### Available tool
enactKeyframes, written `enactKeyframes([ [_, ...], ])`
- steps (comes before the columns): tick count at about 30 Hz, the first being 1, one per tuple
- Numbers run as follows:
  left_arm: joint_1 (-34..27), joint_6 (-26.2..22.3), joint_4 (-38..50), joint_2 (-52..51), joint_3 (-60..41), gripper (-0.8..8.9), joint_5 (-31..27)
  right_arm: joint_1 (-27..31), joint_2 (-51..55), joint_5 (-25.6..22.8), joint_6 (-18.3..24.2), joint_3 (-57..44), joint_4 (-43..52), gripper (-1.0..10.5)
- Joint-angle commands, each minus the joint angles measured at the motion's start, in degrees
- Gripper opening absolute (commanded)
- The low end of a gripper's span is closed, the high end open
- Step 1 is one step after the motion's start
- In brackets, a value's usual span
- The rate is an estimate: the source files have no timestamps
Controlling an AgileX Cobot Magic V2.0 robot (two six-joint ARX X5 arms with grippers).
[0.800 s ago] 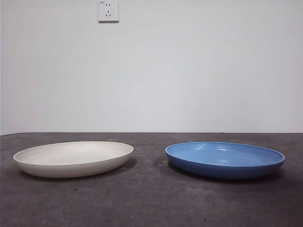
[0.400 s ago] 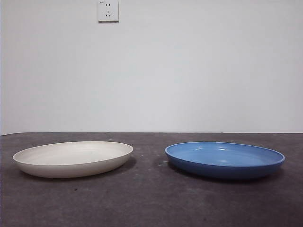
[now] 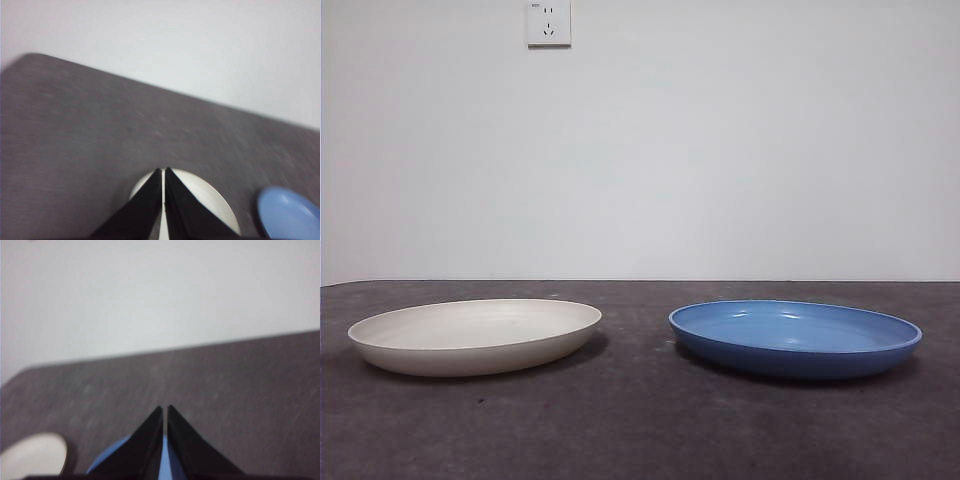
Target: Pick up the white plate, put it on the blue plate, put it on desk
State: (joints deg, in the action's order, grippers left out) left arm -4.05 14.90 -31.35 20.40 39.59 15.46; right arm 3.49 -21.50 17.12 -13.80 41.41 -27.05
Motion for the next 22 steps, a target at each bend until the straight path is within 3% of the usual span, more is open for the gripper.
enactKeyframes([
  [1,-0.04,-5.25,-3.23,4.09,4.11,0.10,5.07,0.02,-4.55,3.82,5.38,4.83,-4.63,0.1],
  [10,2.84,-9.88,-13.55,14.78,12.20,0.10,15.98,-2.64,-15.65,12.09,11.93,13.18,-16.59,0.1],
  [22,10.08,-14.49,-22.67,19.28,14.73,0.10,17.62,-13.57,-20.96,12.87,14.73,13.68,-27.76,0.1],
])
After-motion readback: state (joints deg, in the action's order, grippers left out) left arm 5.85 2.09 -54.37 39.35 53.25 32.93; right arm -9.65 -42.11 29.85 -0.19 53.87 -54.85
